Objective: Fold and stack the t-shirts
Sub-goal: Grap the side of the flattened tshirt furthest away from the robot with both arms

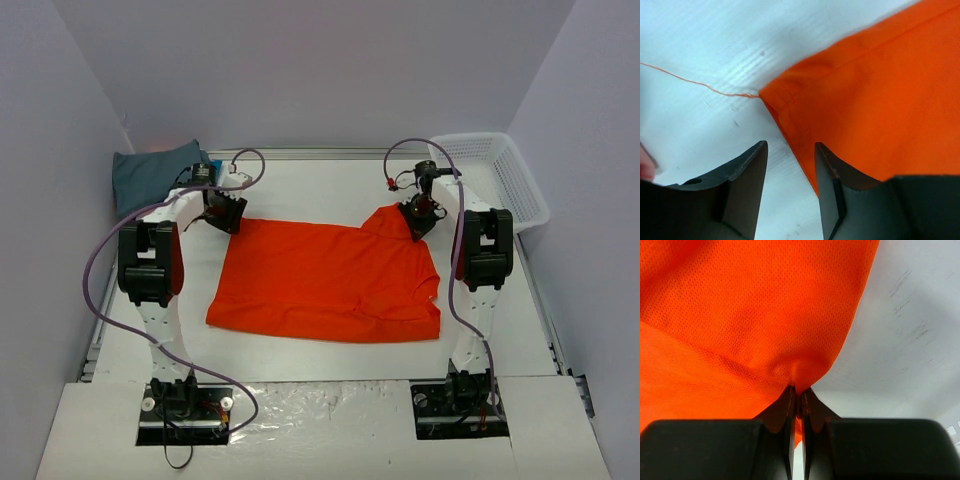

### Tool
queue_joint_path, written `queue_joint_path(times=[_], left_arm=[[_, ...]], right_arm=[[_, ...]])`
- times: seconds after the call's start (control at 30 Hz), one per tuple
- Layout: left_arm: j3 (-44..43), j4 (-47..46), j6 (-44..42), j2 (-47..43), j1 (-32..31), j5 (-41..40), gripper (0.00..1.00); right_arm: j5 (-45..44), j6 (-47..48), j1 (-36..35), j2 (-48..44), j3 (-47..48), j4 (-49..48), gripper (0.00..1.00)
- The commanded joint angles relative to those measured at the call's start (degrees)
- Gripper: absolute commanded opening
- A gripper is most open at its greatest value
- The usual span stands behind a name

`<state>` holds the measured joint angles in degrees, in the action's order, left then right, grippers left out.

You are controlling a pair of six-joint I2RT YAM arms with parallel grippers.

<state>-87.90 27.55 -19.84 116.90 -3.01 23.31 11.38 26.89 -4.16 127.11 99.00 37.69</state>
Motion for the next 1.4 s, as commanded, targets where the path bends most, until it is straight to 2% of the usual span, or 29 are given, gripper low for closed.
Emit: queue_joint_path(times=[0.0,0.23,0.37,0.47,0.53,0.6,0.63,0.77,1.3,1.37], left_arm=[[-4.7,-1.5,2.1,1.3,0.8,1.0,0.41],[-12.7,-0.4,6.7,8.2,1.0,5.8,0.42],[-14.7,0.9,7.2,10.6,0.7,7.4,0.35],[-13.7,1.0,6.5,10.9,0.7,7.5,0.34],[-12.9,1.0,5.9,10.8,0.7,7.5,0.23],[-13.3,1.9,5.9,10.9,0.7,8.2,0.04],[-13.1,2.1,5.9,10.8,0.7,8.8,0.02],[-13.0,3.6,5.2,9.8,1.0,8.6,0.02],[-18.0,6.6,7.3,2.5,2.7,9.6,0.02],[-17.5,6.8,7.3,1.1,4.8,9.8,0.02]], right_arm=[[-0.8,0.4,0.4,1.3,-2.0,1.2,0.00],[-1.5,0.3,0.0,1.9,-2.4,1.3,0.00],[-2.0,0.1,0.0,1.8,-2.5,1.2,0.00],[-2.1,0.2,0.0,1.7,-2.5,1.2,0.00],[-2.1,0.2,0.0,1.7,-2.5,1.3,0.00],[-2.1,0.3,0.0,1.7,-2.3,1.3,0.00],[-2.1,0.3,0.0,1.7,-2.2,1.3,0.00],[-2.0,0.4,0.0,1.3,-1.4,1.3,0.00],[-1.9,-1.1,0.1,-0.9,12.1,4.9,0.00],[-2.0,-0.9,0.1,-1.9,11.7,5.4,0.00]])
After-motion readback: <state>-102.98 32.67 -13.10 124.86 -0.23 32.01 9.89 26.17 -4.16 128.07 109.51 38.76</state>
